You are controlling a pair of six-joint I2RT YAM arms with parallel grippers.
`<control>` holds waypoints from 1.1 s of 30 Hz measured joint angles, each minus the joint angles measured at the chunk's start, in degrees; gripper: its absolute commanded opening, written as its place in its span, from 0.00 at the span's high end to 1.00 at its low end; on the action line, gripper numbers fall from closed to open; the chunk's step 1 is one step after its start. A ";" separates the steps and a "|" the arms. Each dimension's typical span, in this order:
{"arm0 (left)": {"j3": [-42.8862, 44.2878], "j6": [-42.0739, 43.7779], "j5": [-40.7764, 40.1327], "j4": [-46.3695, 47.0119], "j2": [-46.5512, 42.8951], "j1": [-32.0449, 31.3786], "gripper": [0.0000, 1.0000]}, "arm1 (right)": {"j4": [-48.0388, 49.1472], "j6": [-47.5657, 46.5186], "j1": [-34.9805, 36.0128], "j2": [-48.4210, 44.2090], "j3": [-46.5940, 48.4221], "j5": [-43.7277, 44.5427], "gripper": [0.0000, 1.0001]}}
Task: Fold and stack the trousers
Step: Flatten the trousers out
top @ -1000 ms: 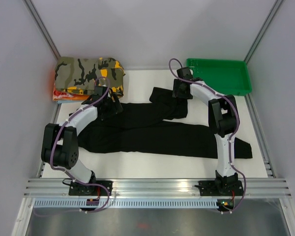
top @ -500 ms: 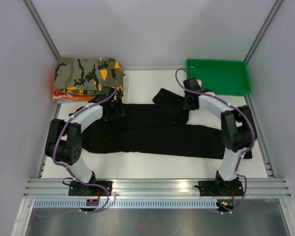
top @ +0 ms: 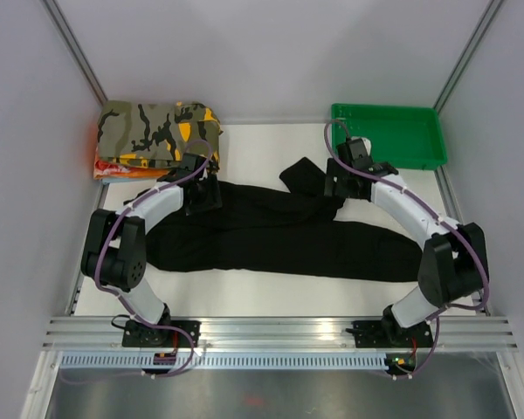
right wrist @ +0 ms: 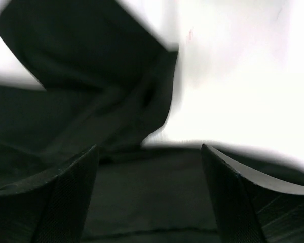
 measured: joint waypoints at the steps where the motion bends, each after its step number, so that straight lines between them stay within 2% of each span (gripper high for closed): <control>1: 0.00 0.07 0.02 -0.02 0.00 0.00 0.29 | -0.66 -0.96 -0.28 1.25 2.80 0.59 0.11; 6: 0.00 0.33 0.04 -0.02 0.00 0.02 0.29 | 0.44 -5.53 -1.44 10.34 21.64 -0.37 0.10; 10: 0.00 0.48 0.07 0.02 0.00 0.00 0.29 | 2.43 -9.09 -1.64 20.57 36.26 -7.63 0.10; 13: 0.00 0.52 0.17 0.02 0.00 0.02 0.29 | 3.96 -12.15 -1.22 28.33 43.17 -14.45 0.09; 17: 0.00 0.79 0.22 0.02 0.00 0.02 0.29 | 3.56 -16.76 0.52 36.02 45.86 -17.81 0.07; 22: 0.00 1.33 0.28 0.02 -0.02 0.02 0.29 | 1.60 -20.83 2.38 42.47 45.90 -16.17 0.07; 33: -0.02 1.77 0.50 0.09 -0.02 0.00 0.29 | 0.61 -24.81 1.73 46.77 45.90 -9.31 0.06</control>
